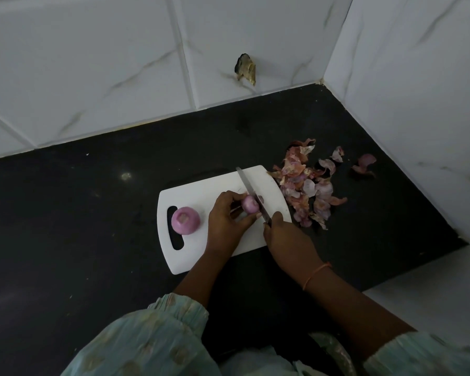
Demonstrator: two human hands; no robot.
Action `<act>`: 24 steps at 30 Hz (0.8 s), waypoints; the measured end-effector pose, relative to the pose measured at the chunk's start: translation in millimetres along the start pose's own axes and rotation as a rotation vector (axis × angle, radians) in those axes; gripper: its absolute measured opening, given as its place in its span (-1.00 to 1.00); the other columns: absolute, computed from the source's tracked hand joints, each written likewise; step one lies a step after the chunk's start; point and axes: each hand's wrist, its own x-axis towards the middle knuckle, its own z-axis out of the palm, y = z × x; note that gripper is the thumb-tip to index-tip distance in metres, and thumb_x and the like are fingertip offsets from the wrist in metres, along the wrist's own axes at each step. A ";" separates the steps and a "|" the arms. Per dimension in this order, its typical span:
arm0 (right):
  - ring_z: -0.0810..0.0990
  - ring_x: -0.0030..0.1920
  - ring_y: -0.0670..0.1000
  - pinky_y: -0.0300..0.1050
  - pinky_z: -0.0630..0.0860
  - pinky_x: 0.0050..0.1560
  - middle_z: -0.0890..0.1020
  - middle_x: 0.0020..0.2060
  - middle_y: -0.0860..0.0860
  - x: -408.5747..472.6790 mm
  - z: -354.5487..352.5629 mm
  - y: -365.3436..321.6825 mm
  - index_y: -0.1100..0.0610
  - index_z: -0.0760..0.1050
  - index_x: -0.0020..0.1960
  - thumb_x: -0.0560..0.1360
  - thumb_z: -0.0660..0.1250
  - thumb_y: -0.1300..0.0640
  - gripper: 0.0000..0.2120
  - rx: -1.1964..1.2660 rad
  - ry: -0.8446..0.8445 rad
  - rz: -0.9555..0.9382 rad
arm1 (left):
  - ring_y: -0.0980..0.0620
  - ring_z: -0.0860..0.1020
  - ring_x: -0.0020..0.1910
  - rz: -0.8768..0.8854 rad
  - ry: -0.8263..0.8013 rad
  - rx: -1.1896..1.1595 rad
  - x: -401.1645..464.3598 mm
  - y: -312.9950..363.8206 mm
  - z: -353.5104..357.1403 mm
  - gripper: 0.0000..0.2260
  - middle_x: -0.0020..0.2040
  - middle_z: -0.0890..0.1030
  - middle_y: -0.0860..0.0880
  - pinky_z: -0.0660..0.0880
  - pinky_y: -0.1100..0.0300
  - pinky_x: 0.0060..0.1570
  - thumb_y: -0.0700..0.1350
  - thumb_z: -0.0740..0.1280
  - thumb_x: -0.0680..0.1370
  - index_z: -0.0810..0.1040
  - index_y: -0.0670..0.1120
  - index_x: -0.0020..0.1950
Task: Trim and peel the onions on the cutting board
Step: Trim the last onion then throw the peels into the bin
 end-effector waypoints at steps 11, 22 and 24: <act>0.60 -0.26 0.03 -0.08 0.47 -0.31 0.58 -0.24 0.04 -5.9 -18.3 22.0 0.15 0.37 0.09 0.65 0.08 -0.02 -0.76 0.040 0.088 0.153 | -0.08 0.58 0.16 -0.020 0.103 -0.184 -4.3 6.3 -5.1 -0.58 0.15 0.51 -0.07 0.59 0.10 0.07 -0.26 0.50 0.37 0.45 -0.06 0.16; 0.53 -0.28 -0.02 -0.12 0.42 -0.35 0.51 -0.27 -0.02 -12.0 -36.3 30.3 0.12 0.41 0.11 0.63 0.12 -0.03 -0.76 0.157 0.251 0.136 | -0.04 0.58 0.22 -0.022 0.062 -0.229 -3.2 7.0 -6.6 -0.62 0.12 0.49 -0.15 0.59 0.06 0.10 -0.32 0.46 0.34 0.45 -0.11 0.08; 0.52 -0.25 -0.02 -0.10 0.43 -0.32 0.52 -0.25 -0.02 -13.8 -27.0 24.0 0.11 0.42 0.07 0.63 0.12 -0.06 -0.75 0.196 0.237 0.091 | -0.02 0.58 0.23 -0.038 0.042 -0.242 -3.5 7.3 -6.1 -0.62 0.11 0.50 -0.16 0.59 0.05 0.12 -0.33 0.46 0.37 0.41 -0.13 0.09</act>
